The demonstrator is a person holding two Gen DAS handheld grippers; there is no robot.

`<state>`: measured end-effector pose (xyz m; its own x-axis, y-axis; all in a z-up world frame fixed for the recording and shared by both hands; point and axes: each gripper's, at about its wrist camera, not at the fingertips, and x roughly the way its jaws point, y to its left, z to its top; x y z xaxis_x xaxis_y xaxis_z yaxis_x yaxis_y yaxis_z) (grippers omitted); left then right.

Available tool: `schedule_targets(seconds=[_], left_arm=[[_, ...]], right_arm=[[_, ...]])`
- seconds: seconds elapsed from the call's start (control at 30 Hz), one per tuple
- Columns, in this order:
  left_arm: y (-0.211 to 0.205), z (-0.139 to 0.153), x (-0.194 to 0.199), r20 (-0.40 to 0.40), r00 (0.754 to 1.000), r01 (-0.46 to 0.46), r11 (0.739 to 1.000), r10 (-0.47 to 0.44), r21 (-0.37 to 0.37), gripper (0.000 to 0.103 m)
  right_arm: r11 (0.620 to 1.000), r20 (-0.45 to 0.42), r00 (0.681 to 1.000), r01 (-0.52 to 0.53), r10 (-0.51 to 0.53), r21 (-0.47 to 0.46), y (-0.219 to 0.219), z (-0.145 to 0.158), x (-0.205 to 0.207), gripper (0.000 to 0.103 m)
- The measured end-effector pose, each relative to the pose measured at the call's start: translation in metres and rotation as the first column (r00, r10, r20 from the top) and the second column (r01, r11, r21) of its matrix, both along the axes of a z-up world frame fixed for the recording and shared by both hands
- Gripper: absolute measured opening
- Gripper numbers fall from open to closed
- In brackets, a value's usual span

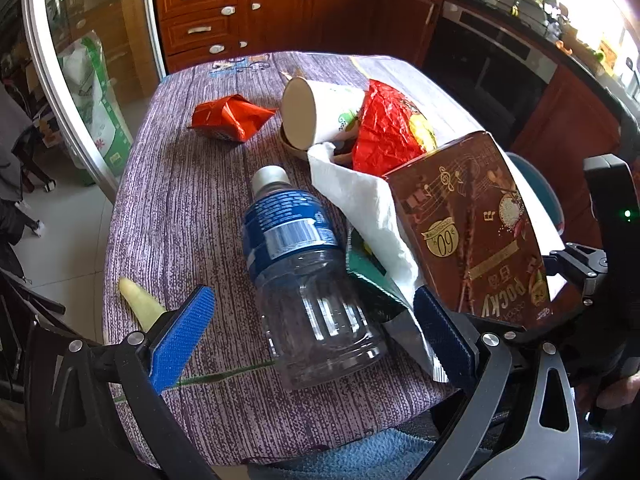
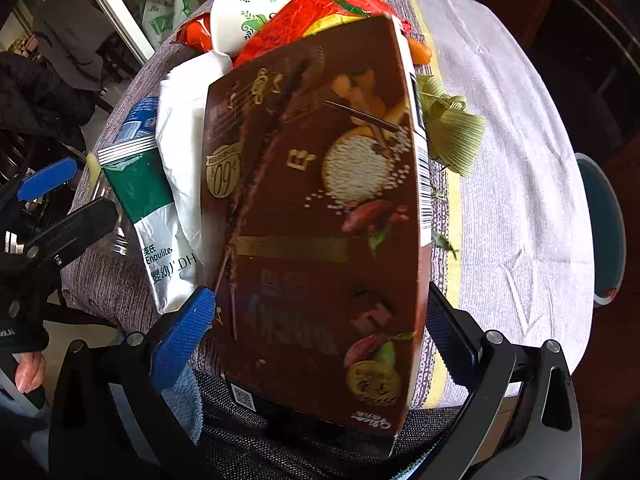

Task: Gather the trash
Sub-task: 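Grasp the brown snack box with the right gripper and lift it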

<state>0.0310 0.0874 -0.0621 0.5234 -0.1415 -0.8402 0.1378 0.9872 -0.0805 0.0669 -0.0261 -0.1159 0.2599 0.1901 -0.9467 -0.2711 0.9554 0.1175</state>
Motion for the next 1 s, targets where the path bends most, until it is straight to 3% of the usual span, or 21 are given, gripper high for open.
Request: schedule_targets(seconds=[0.17, 0.23, 0.27, 0.33, 0.4, 0.5, 0.7, 0.93, 1.0], left_arm=[[-0.007, -0.007, 0.002, -0.024, 0.999, 0.022, 1.0, -0.021, 0.016, 0.099], [-0.009, -0.009, 0.002, -0.031, 0.999, 0.025, 0.999, -0.024, 0.026, 0.099], [-0.01, -0.01, 0.002, -0.034, 0.999, 0.026, 0.999, -0.025, 0.029, 0.099], [-0.012, -0.01, 0.003, -0.038, 0.999, 0.029, 0.999, -0.027, 0.031, 0.099], [-0.014, -0.011, 0.003, -0.039, 0.999, 0.031, 0.999, -0.029, 0.038, 0.099], [-0.016, -0.012, 0.004, -0.031, 0.999, 0.029, 0.998, -0.027, 0.052, 0.099], [-0.018, -0.012, 0.004, 0.001, 1.0, 0.031, 0.999, -0.031, 0.042, 0.099], [-0.018, -0.012, 0.006, 0.005, 0.999, 0.053, 0.998, -0.053, 0.015, 0.098], [-0.015, -0.014, 0.007, -0.013, 0.999, 0.047, 0.999, -0.047, 0.004, 0.097]], right_arm=[[0.998, 0.054, 0.998, 0.034, -0.037, 0.044, -0.014, 0.005, -0.004, 0.097], [0.998, 0.075, 0.996, 0.037, -0.041, 0.056, -0.02, 0.008, -0.004, 0.087], [0.997, 0.069, 0.997, 0.028, -0.033, 0.076, -0.021, 0.008, -0.004, 0.078], [0.996, 0.077, 0.997, 0.018, -0.025, 0.092, -0.022, 0.011, -0.005, 0.073], [0.995, 0.114, 0.993, 0.01, -0.021, 0.097, -0.023, 0.021, -0.004, 0.054], [0.986, 0.124, 0.992, 0.005, -0.026, 0.165, -0.029, 0.037, -0.005, 0.037], [0.969, 0.098, 0.995, -0.046, 0.023, 0.241, -0.026, 0.049, -0.01, 0.029], [0.961, 0.035, 0.992, -0.127, 0.122, 0.244, 0.001, 0.034, -0.011, 0.031], [0.966, 0.041, 0.993, -0.116, 0.109, 0.23, 0.007, 0.031, -0.008, 0.021]])
